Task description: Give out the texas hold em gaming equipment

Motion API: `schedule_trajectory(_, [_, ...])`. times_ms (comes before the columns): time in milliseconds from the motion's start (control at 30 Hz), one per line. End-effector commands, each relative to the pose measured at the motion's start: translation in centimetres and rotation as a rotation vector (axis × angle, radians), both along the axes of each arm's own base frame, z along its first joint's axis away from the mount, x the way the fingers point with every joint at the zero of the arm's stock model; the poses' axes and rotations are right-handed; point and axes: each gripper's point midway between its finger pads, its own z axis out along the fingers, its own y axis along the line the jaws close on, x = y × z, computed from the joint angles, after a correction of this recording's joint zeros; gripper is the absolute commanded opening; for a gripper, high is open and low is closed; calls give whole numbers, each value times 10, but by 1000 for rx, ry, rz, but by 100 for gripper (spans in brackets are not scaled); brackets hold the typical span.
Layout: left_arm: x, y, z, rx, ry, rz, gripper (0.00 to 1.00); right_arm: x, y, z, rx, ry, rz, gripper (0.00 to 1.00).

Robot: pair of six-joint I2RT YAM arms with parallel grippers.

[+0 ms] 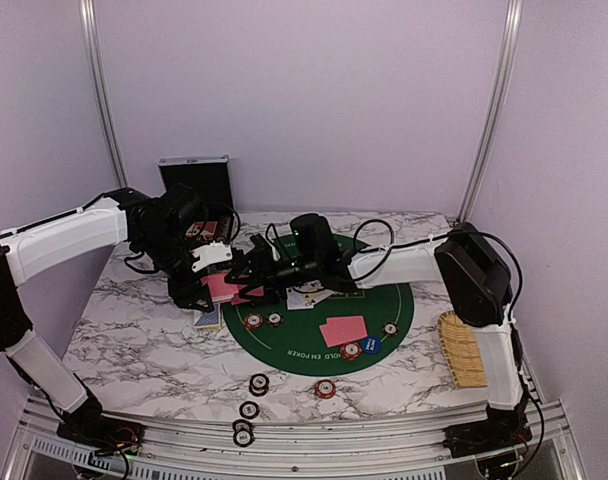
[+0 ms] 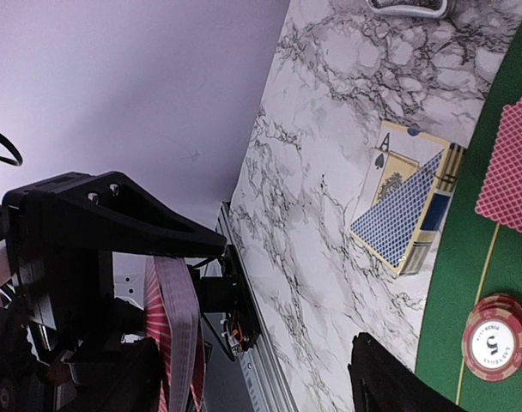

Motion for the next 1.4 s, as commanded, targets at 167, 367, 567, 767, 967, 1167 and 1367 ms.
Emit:
schedule_trajectory(167, [-1,-1,8,-16,-9,-7,0,0,-17,15,-1,-25,-17,62])
schedule_trajectory(367, [-1,0,5,-8,-5,-6,0,-9,-18,45,121,4,-3,61])
schedule_trajectory(567, [-1,-1,5,-13,-2,-5,0,-18,-7,49,134,7,26,75])
schedule_trajectory(767, [-1,-1,5,-11,1,-3,0,-22,8,40,134,25,56,76])
schedule_trajectory(967, [-1,-1,4,-10,2,-4,0,-25,27,30,139,47,85,77])
schedule_trajectory(1167, [-1,-1,5,-11,-3,-7,0,-15,16,14,92,58,44,70])
schedule_trajectory(1367, [-1,-1,7,-15,-5,-7,0,-7,-5,9,49,40,5,61])
